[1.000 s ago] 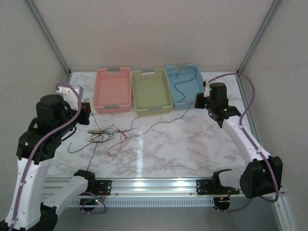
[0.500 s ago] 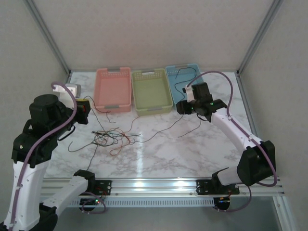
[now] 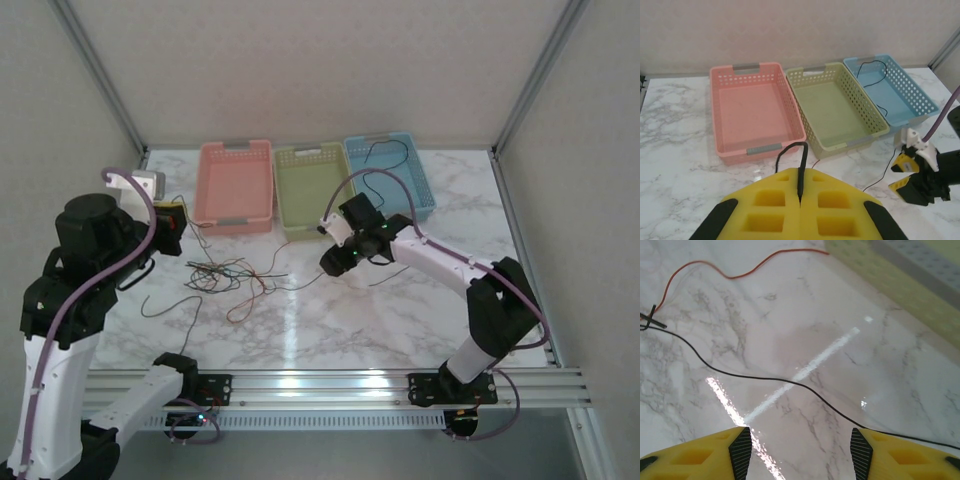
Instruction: Untangle the cables
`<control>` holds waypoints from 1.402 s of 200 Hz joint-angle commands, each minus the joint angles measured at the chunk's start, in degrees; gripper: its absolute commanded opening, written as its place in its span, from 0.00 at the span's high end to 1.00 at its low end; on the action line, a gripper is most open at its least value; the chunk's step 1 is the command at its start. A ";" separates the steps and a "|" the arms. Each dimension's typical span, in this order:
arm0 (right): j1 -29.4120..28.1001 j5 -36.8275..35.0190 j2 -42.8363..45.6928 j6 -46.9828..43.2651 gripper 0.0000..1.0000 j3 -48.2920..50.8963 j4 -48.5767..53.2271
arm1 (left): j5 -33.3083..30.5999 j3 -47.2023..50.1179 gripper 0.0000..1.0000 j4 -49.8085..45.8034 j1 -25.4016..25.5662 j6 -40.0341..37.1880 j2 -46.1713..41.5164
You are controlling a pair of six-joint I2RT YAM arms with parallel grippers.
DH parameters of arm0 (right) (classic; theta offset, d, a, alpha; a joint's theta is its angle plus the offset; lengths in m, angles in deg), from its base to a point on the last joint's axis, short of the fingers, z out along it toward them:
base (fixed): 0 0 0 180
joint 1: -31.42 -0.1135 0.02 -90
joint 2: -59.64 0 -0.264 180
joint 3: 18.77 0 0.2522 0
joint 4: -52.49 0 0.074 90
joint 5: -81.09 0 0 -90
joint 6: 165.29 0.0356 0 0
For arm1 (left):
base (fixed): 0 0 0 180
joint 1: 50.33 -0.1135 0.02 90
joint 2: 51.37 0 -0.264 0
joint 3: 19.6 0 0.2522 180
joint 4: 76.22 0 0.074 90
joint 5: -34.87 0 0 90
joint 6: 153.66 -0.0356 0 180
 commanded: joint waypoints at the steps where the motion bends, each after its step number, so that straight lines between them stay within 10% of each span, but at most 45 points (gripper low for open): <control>1: -3.09 0.25 -4.50 -8.12 0.40 -3.38 0.39 | 0.14 -2.62 1.00 0.25 0.42 0.28 -0.22; 64: -4.40 -7.75 -13.12 -14.73 0.37 -9.27 2.39 | -1.37 -9.33 1.00 -3.26 0.42 0.21 -0.74; 280: -4.58 -1.10 -17.80 -20.65 0.44 -11.12 6.82 | -0.93 -13.46 1.00 -5.18 0.42 -0.64 0.05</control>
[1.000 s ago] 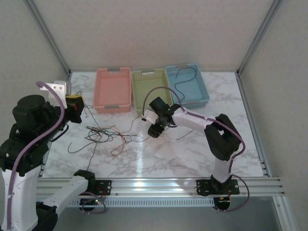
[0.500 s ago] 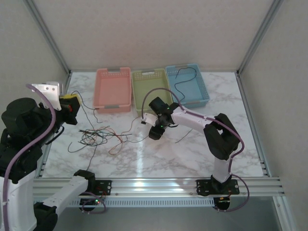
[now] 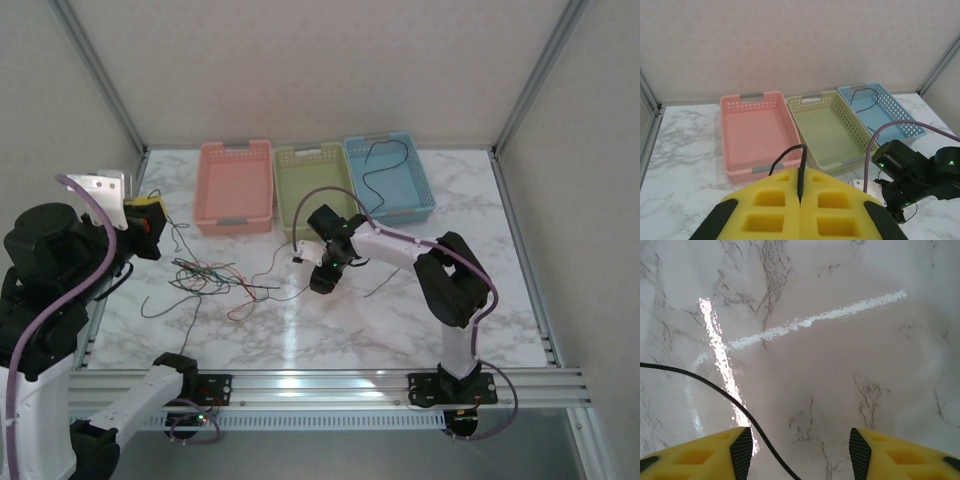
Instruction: Untangle the cables
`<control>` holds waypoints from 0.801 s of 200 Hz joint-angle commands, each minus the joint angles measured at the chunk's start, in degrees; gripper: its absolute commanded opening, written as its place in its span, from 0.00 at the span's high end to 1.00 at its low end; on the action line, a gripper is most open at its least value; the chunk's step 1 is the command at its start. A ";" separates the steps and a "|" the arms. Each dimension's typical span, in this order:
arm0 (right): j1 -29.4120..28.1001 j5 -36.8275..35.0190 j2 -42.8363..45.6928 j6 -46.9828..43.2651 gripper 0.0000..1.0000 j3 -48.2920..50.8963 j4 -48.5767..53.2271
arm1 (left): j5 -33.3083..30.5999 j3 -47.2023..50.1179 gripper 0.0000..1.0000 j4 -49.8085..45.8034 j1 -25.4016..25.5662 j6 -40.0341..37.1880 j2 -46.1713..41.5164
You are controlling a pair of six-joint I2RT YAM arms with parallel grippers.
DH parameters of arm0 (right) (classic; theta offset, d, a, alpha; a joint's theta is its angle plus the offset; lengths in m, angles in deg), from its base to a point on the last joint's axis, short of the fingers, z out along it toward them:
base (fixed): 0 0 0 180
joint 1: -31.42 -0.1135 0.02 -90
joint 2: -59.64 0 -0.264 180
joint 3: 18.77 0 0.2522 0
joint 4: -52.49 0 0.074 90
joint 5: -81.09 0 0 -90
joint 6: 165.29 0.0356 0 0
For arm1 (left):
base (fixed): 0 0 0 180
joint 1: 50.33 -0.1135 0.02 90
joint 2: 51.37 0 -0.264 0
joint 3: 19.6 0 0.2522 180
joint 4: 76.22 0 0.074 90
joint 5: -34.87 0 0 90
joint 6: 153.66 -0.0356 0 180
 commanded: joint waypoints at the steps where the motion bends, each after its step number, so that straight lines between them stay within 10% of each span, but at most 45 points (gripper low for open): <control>1: -0.27 -0.48 -1.17 -0.96 0.44 -1.45 -0.67 | -0.04 -2.27 1.00 -0.46 0.42 -0.16 -0.08; 83: -1.02 0.76 -3.16 -1.47 0.57 -0.31 -0.95 | 0.74 -4.58 1.00 -1.28 0.42 -0.05 -0.21; 160: -1.02 3.55 0.84 -0.67 0.97 1.43 -3.41 | 1.24 -4.67 1.00 -1.42 0.43 0.22 -0.70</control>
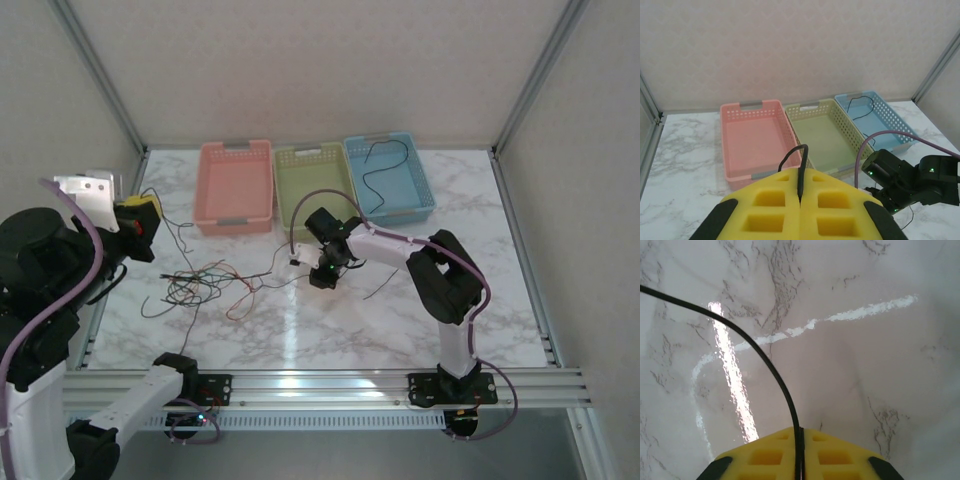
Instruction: Untangle the cables
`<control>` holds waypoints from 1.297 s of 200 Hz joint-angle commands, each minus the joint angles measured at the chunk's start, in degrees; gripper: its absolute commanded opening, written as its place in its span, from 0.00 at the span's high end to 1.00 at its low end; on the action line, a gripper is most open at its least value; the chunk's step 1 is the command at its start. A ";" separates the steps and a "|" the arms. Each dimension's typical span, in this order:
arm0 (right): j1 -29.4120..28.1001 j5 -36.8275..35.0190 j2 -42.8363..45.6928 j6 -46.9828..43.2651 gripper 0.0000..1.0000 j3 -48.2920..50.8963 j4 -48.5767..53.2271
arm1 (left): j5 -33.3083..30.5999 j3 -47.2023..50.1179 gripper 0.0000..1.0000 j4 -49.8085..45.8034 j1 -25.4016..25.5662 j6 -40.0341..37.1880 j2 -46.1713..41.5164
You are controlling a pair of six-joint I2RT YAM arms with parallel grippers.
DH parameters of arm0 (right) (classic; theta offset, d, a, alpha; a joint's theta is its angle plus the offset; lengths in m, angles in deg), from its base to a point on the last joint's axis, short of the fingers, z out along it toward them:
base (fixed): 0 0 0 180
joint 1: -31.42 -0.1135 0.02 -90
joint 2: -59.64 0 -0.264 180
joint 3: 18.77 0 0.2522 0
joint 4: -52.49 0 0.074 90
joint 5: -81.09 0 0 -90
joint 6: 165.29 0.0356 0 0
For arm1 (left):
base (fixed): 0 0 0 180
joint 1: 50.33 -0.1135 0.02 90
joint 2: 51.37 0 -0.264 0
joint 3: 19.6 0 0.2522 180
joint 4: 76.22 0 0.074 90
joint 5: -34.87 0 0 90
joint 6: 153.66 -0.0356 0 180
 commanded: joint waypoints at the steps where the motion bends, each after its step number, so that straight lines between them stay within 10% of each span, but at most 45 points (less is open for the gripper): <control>1: -0.61 1.00 2.97 -0.37 0.97 1.44 -1.01 | 1.00 -1.39 1.00 -0.35 0.43 0.20 -0.74; 112: 11.30 -6.51 22.45 15.16 1.00 3.73 -14.06 | -0.68 1.91 1.00 -1.97 0.42 0.55 -2.45; 175: 23.15 -27.53 22.33 28.82 1.00 -3.22 -15.23 | -5.30 8.25 1.00 -3.47 0.42 -0.51 -7.26; 259: 29.43 -30.46 17.31 35.79 1.00 -6.73 -22.97 | -5.77 8.57 1.00 -3.49 0.42 -1.12 -7.37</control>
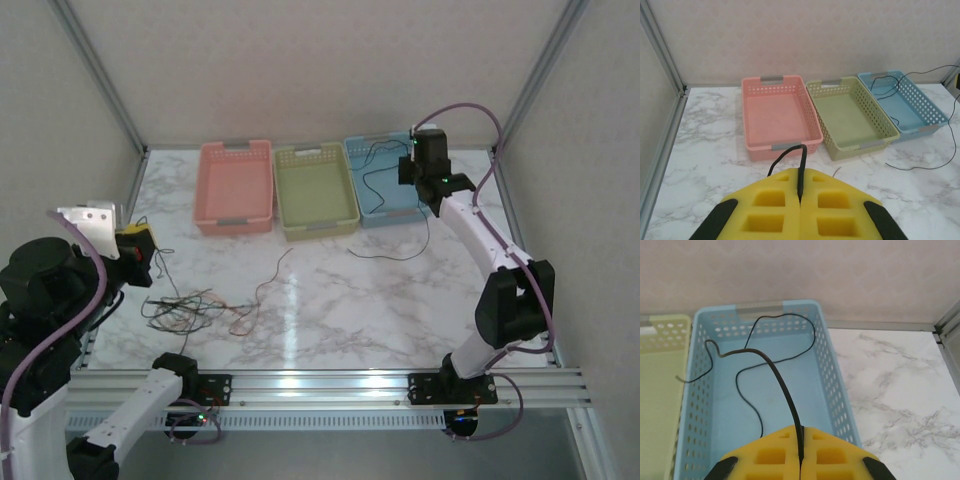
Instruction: Untangle the cables
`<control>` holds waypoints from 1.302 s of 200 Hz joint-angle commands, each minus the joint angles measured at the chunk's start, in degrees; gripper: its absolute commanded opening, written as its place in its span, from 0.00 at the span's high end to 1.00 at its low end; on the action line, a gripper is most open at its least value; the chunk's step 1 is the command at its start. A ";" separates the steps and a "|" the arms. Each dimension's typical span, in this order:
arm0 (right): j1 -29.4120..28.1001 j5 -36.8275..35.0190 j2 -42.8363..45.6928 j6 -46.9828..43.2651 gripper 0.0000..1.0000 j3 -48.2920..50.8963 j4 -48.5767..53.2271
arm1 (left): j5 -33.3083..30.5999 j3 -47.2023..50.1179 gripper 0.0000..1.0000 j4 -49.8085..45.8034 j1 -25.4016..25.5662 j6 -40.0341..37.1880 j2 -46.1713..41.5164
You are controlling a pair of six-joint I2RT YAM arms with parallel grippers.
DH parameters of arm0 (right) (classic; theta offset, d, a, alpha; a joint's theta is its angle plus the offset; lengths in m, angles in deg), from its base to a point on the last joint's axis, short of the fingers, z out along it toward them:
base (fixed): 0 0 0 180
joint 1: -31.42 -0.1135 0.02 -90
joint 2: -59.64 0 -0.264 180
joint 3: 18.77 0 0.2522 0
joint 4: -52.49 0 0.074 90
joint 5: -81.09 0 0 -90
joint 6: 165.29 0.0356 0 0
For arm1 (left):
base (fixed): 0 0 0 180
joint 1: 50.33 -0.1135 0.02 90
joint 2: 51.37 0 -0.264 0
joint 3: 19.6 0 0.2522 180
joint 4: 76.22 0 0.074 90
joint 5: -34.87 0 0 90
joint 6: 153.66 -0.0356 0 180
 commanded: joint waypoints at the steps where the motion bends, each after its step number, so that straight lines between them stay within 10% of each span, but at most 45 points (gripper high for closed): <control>1: 0.10 0.95 -1.61 1.59 1.00 -2.02 -5.11 | -0.93 0.56 1.00 -0.01 0.42 -0.86 -0.03; 103: -6.06 2.34 -4.17 -3.50 1.00 -0.48 -35.33 | -0.12 2.28 1.00 1.22 0.42 -1.04 1.43; 260: -11.51 -14.42 -25.95 -24.96 1.00 -43.28 -29.87 | 0.91 4.24 1.00 1.86 0.53 -1.11 0.95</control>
